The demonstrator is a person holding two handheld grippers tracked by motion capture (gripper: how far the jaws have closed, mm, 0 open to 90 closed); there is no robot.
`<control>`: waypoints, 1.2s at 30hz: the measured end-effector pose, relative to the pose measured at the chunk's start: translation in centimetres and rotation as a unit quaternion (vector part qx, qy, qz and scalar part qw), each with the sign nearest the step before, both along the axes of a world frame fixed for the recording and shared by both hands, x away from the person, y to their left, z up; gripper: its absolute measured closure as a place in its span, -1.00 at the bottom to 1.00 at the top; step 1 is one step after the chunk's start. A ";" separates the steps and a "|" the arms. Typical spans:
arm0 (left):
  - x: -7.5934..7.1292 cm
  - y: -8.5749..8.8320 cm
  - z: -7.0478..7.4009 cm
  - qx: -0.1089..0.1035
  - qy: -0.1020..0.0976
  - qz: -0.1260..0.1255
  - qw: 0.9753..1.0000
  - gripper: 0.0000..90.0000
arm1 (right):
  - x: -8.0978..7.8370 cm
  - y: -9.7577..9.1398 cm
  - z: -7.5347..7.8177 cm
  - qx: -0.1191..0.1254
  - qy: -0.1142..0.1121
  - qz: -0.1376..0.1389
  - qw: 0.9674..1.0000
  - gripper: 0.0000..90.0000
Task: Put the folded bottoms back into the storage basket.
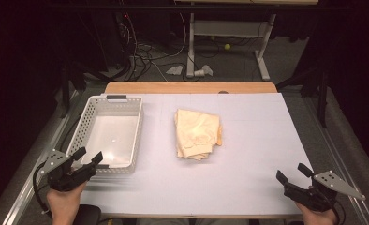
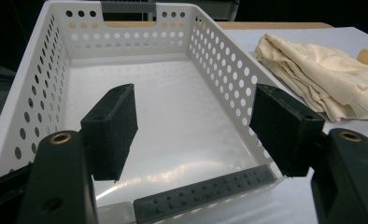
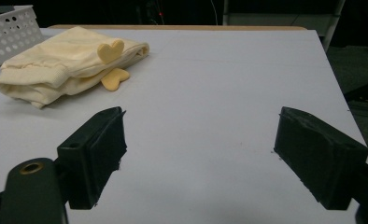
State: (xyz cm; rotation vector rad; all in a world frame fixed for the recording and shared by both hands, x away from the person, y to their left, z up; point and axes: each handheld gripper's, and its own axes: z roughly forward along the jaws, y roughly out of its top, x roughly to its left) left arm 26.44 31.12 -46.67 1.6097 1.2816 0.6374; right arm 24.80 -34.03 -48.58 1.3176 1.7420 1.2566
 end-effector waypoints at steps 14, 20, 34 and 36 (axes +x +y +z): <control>0.0 -0.2 0.1 0.009 -0.005 -0.006 1.000 -0.31 | 0.1 -0.1 0.0 0.007 0.005 -0.001 1.000 -0.63; 0.4 -0.6 0.2 0.009 -0.010 -0.009 1.000 -0.31 | 0.2 0.1 0.0 0.010 0.006 0.001 1.000 -0.62; 1.0 -2.1 0.3 0.024 -0.014 -0.032 0.999 -0.31 | 0.3 0.2 -0.1 0.005 0.009 0.005 1.000 -0.62; 1.0 -2.2 0.3 0.025 -0.015 -0.033 0.999 -0.31 | 0.3 0.2 -0.1 0.006 0.010 0.006 1.000 -0.62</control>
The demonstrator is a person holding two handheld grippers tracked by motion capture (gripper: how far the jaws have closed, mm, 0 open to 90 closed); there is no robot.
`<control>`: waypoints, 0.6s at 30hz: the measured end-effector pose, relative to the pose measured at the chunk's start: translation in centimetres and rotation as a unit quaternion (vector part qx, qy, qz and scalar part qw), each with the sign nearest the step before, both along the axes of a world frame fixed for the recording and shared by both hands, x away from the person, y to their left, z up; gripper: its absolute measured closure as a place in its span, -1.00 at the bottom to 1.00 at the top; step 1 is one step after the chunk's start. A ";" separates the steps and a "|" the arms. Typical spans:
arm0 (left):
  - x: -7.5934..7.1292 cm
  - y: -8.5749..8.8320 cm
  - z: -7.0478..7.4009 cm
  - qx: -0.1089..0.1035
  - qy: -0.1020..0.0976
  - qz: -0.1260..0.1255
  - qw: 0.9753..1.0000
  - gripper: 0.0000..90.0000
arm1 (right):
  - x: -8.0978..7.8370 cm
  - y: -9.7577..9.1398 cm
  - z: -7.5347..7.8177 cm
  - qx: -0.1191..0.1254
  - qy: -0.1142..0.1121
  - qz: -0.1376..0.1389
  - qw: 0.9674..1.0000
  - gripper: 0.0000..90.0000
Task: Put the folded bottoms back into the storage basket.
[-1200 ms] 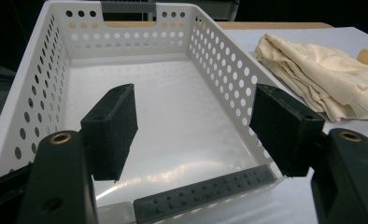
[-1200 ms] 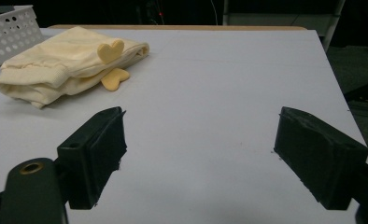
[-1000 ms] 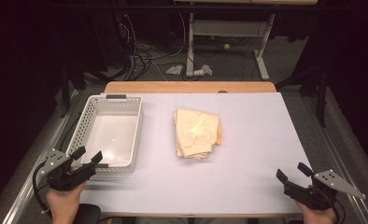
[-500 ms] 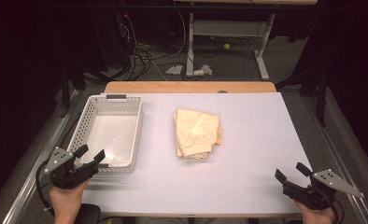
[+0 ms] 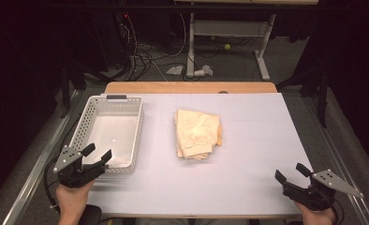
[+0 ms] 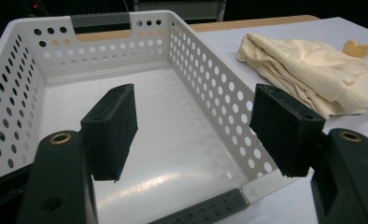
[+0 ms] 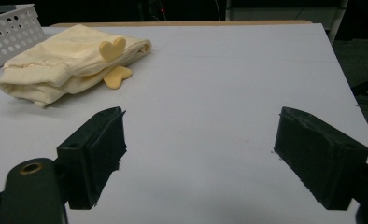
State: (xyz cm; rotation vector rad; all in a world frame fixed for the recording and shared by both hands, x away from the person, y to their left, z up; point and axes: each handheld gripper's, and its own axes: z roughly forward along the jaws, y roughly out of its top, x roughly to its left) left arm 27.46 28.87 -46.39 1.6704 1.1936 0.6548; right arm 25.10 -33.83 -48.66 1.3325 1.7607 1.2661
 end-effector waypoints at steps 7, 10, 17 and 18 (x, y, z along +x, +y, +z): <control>0.1 -0.5 0.1 -0.001 -0.003 -0.006 1.000 -0.31 | 0.1 -0.1 0.0 0.006 0.001 0.005 1.000 -0.60; 0.2 -0.9 0.1 0.002 -0.004 -0.011 1.000 -0.31 | 0.0 0.0 0.0 0.007 0.000 0.005 1.000 -0.60; 0.4 -1.4 0.1 0.002 -0.003 -0.018 1.000 -0.31 | 0.1 0.1 0.0 0.004 0.000 0.010 1.000 -0.60; 0.4 -1.4 0.1 0.000 -0.003 -0.019 1.000 -0.31 | 0.1 0.1 0.0 0.002 0.000 0.011 1.000 -0.60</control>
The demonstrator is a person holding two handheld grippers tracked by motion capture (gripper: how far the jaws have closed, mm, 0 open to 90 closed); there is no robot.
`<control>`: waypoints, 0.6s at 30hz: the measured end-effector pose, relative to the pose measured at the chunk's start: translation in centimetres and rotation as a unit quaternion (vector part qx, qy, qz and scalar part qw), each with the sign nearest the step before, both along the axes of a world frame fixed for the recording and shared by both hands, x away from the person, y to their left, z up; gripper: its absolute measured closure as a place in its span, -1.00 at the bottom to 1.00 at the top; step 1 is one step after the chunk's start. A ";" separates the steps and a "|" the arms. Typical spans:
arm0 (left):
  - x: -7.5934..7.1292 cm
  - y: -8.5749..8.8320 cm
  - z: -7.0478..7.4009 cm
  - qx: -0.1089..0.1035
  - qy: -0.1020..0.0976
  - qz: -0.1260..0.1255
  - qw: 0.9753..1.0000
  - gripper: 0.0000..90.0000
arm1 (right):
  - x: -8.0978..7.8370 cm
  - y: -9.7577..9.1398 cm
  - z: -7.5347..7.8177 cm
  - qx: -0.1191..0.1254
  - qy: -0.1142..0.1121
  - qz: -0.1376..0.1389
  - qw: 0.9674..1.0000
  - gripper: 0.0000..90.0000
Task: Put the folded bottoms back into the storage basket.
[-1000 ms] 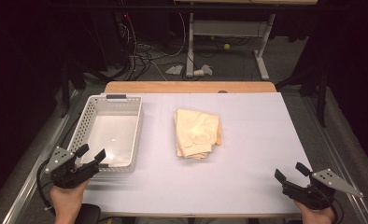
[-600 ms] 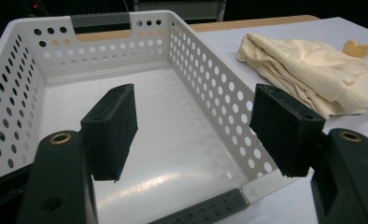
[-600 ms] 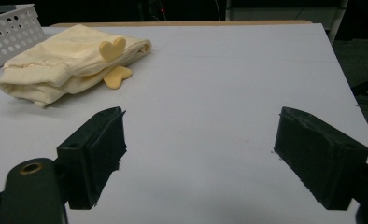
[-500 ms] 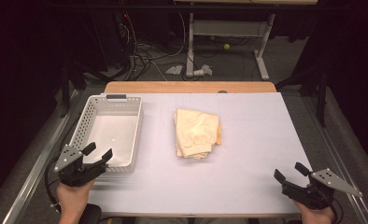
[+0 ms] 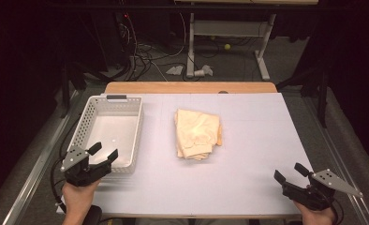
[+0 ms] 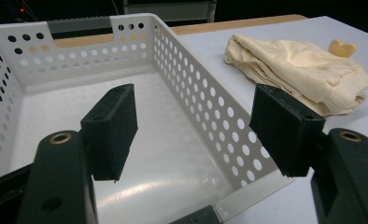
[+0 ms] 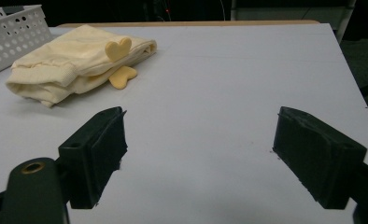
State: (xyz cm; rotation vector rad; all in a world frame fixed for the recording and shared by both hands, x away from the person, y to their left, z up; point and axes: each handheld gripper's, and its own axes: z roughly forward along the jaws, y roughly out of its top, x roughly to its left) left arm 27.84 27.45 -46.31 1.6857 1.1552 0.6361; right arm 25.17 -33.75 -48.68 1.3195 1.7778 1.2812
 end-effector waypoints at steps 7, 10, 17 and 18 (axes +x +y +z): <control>0.1 -0.3 0.1 -0.004 0.003 -0.006 1.000 -0.33 | 0.0 0.1 0.0 -0.003 0.000 0.002 1.000 -0.59; 0.1 -0.5 0.1 0.000 0.006 -0.009 1.000 -0.36 | 0.0 0.1 0.0 -0.004 0.002 0.003 1.000 -0.59; 0.3 -0.7 0.1 -0.004 0.007 -0.014 1.000 -0.36 | 0.1 0.1 0.0 -0.006 0.002 0.005 1.000 -0.59; 0.3 -0.7 0.1 -0.005 0.006 -0.014 1.000 -0.36 | 0.1 0.1 0.0 -0.006 0.002 0.005 1.000 -0.59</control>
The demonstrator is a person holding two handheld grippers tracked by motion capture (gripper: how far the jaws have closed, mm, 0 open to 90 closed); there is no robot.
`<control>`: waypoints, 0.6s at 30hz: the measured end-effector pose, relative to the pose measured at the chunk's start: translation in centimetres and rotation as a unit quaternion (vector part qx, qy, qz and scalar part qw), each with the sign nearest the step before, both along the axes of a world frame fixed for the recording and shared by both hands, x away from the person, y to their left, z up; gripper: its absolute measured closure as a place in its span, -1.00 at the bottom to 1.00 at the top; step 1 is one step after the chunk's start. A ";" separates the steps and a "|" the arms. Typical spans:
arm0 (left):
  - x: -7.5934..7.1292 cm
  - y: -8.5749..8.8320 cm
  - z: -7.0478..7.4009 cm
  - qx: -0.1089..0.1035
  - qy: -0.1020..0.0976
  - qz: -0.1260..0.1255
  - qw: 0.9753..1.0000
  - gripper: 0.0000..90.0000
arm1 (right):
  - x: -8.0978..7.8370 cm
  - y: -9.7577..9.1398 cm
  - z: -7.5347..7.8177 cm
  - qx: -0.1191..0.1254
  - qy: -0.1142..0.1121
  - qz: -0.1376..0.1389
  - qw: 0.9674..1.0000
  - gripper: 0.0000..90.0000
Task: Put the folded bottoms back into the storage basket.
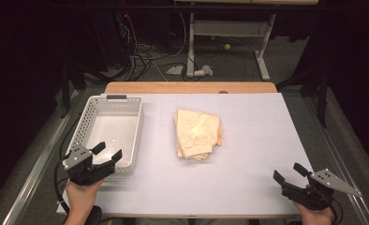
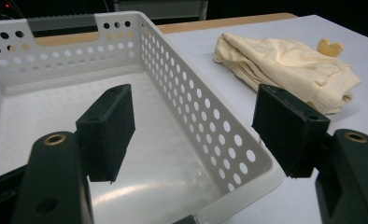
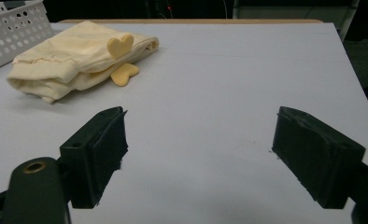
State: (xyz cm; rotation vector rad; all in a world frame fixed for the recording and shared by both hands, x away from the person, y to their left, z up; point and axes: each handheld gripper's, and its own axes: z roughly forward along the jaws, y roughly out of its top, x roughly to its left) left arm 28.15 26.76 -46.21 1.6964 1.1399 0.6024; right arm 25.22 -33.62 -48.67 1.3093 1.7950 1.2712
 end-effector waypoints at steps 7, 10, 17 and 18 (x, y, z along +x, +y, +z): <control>0.1 -0.4 0.1 -0.002 -0.004 -0.004 1.000 -0.36 | 0.0 0.0 0.0 0.000 0.001 0.001 1.000 -0.58; 0.1 -0.6 0.1 0.000 -0.006 -0.007 1.000 -0.36 | 0.0 0.0 0.0 -0.001 0.000 0.002 1.000 -0.58; 0.1 -0.9 0.1 0.001 -0.008 -0.012 1.000 -0.36 | 0.0 0.0 0.0 -0.001 0.000 0.004 1.000 -0.58; 0.2 -1.0 0.1 0.000 -0.008 -0.012 1.000 -0.36 | 0.1 0.0 0.0 -0.002 0.000 0.004 1.000 -0.57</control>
